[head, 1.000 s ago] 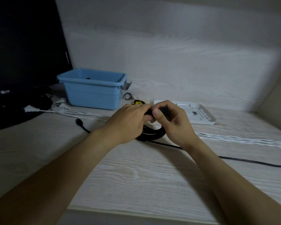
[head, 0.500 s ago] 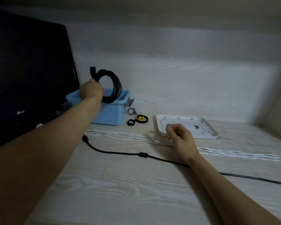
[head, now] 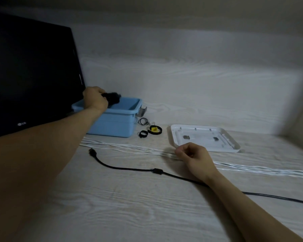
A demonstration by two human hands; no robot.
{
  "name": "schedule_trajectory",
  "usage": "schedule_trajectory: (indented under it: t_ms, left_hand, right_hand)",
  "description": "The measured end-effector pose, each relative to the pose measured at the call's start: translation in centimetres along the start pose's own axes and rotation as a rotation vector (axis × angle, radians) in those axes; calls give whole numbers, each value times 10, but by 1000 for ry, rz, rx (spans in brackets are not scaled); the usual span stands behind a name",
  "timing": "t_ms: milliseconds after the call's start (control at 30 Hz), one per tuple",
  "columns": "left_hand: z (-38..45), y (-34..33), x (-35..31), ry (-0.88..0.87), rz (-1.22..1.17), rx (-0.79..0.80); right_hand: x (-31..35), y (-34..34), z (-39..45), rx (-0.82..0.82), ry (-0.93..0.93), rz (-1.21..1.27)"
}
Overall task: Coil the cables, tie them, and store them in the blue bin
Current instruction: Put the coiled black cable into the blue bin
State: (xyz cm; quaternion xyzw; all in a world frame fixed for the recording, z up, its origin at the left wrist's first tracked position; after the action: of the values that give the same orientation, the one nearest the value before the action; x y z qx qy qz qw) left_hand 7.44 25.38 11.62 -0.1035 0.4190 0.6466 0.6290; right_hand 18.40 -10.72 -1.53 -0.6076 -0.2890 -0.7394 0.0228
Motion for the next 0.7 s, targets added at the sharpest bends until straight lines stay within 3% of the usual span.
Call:
schedule_trajectory:
  t_ms: [233,300,367,433,500,600,700]
  left_hand:
    - [4,-39,-14,-232,246,369]
    - [5,-36,-19,-282,301,335]
    - [-6,-23,-35,-408,308,182]
    - [-34,-12,-48,-539,232,72]
    - [-70,-11,-54,-612,82,76]
    - [-132,-25,-52,-585,-113,297]
    - [-182,-38,-41,-549,-147,486]
  right_hand:
    - [-1,-4,0,41,0,-70]
    - [-3,-6,1,56,-2,-98]
    - [-2,-7,0,58,6,-117]
    - [1,-9,-4,67,23,-131]
    - [10,-10,-9,75,60,-153]
    - [28,-22,-22,164,163,-282]
    - [33,-48,-36,316,241,-603]
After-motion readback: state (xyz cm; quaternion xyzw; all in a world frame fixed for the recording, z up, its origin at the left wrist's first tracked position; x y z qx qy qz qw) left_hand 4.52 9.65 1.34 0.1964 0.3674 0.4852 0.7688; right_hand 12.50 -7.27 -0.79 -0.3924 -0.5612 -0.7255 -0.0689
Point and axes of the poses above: each hand's wrist, its own z-axis towards the middle knuckle, its own y-axis out of the back of the hand, x = y × z, the point moved 9 cm from there along z, towards the middle knuckle, and after that the axes turned 12 degrees about -y, right-handed, at the moved point
